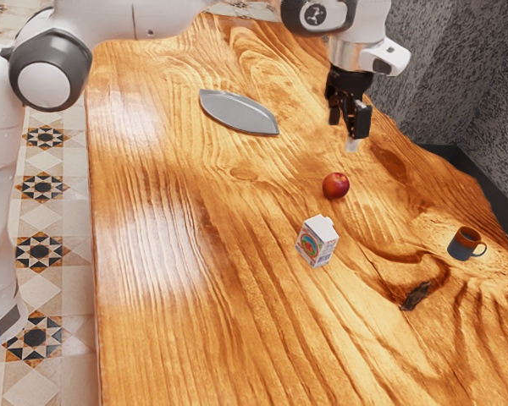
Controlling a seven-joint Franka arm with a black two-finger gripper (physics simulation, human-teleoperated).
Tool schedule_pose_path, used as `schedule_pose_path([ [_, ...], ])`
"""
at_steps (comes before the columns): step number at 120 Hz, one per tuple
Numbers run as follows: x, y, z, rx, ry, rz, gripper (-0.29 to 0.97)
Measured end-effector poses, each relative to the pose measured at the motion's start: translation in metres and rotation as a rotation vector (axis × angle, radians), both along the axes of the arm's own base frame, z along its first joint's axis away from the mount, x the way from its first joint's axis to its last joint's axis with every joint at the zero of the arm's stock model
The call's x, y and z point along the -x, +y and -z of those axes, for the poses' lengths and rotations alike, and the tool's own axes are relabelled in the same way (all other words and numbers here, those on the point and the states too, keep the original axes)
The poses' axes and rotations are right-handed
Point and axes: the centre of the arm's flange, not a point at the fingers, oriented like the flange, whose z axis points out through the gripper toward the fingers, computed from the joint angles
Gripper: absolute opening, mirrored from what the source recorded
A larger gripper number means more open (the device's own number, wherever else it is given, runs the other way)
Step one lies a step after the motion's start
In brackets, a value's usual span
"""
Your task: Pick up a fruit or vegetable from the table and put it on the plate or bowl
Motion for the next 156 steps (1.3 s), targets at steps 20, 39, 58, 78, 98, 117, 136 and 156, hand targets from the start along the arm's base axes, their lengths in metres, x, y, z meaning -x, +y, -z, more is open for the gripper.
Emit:
schedule_pose_path([
  [20, -0.017, 0.082, 0.015, -0.006, -0.01, -0.131, 0.68],
  [39, -0.033, 0.085, 0.031, -0.002, -0.027, -0.131, 0.68],
  [58, -0.057, 0.121, 0.054, -0.022, -0.049, -0.171, 0.68],
  [78, -0.106, 0.163, 0.056, -0.069, -0.089, -0.183, 0.68],
  [98, -0.135, 0.159, 0.112, -0.055, -0.019, -0.129, 0.68],
  [117, -0.146, 0.169, 0.164, -0.054, 0.071, -0.104, 0.68],
  [136, -0.147, 0.184, 0.182, -0.058, 0.1, -0.091, 0.68],
  [156, -0.149, 0.184, 0.192, -0.047, 0.11, -0.06, 0.68],
])
